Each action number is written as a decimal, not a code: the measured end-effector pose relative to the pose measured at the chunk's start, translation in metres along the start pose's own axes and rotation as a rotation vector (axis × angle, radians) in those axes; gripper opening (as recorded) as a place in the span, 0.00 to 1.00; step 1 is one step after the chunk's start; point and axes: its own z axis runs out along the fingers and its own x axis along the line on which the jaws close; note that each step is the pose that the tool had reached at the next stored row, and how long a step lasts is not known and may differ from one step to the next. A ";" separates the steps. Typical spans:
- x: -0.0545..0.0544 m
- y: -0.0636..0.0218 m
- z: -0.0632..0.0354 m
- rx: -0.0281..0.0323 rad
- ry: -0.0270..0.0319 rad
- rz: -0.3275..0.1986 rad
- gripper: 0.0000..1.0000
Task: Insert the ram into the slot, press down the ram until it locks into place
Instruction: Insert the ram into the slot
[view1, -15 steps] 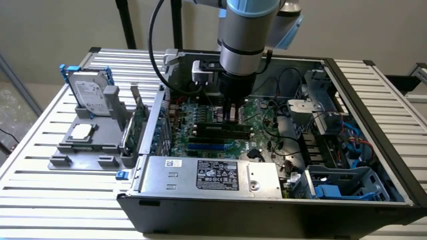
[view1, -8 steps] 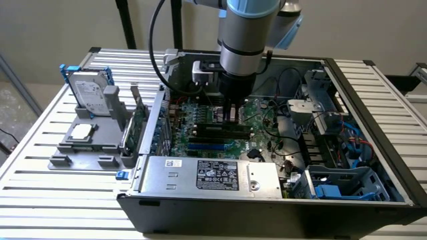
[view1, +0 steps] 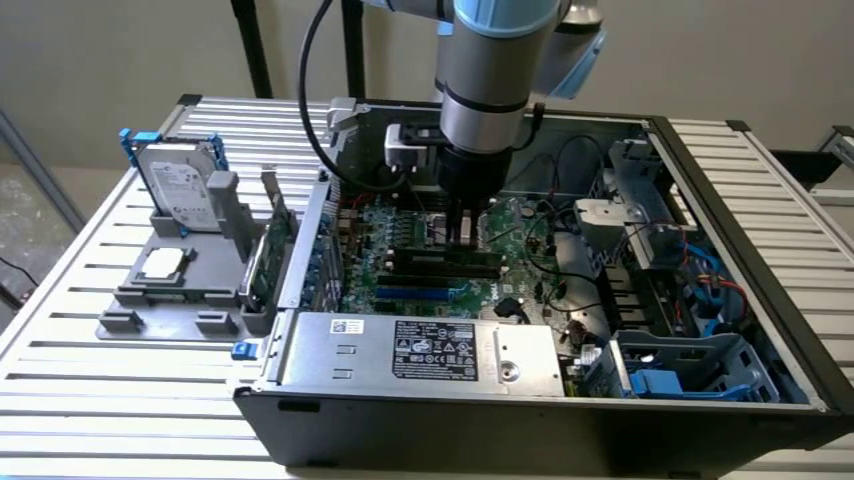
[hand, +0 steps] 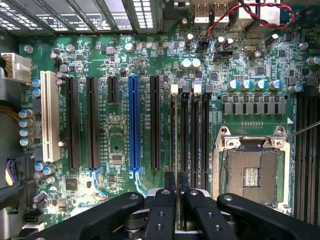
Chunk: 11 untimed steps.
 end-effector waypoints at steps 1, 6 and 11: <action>0.000 0.0000 0.0002 0.0001 0.0005 0.000 0.13; 0.000 0.0000 0.0015 0.0001 0.0040 0.000 0.13; -0.001 0.0000 0.0020 0.0003 0.0054 0.000 0.13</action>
